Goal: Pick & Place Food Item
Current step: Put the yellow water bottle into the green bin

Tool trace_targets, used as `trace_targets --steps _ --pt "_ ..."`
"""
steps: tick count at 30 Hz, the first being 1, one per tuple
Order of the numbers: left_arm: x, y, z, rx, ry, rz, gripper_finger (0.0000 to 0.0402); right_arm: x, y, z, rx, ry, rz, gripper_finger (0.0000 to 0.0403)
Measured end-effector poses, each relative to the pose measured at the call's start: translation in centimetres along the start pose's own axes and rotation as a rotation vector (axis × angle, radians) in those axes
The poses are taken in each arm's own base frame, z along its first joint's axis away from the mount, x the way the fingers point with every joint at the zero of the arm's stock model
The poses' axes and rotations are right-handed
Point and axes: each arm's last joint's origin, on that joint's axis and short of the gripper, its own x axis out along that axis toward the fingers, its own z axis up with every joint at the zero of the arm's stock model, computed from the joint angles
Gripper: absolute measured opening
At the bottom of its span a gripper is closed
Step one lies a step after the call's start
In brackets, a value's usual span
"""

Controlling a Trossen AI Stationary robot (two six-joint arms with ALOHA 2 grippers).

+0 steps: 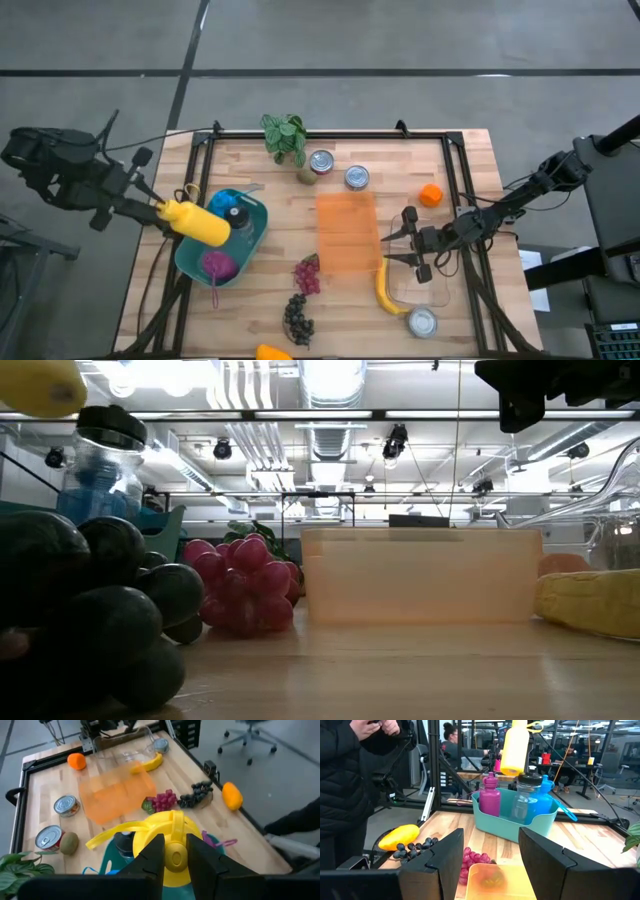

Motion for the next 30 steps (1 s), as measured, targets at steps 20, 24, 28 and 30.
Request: trace_targets --steps 20,24,28,30 --pt "-5.2 -0.3 0.3 -0.582 -0.231 0.232 0.0067 0.0 0.0 0.0 0.0 0.0 0.0 0.0189" --pt "-5.9 -0.4 0.3 -0.707 -0.276 0.223 0.0067 0.0 0.0 0.0 0.0 0.0 0.0 0.0189" --pt "-6.0 -0.3 0.2 -0.825 -0.299 0.238 0.0067 0.0 0.0 0.0 0.0 0.0 0.0 0.0189" --pt "-6.0 -0.3 0.1 -0.883 -0.309 0.234 0.0067 0.0 0.0 0.0 0.0 0.0 0.0 0.0189"
